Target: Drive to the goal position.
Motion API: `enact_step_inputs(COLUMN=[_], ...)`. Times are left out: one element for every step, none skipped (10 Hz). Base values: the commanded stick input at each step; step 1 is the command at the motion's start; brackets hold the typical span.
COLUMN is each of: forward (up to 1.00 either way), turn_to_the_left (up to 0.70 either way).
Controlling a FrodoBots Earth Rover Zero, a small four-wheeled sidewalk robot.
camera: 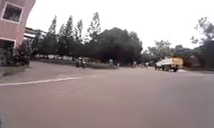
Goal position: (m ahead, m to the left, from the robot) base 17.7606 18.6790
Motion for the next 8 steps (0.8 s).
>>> enact_step_inputs(forward=[1.0,1.0,1.0,1.0,1.0,1.0,1.0,1.0], turn_to_the_left=[0.0,0.0,0.0,0.0,0.0,0.0,0.0,0.0])
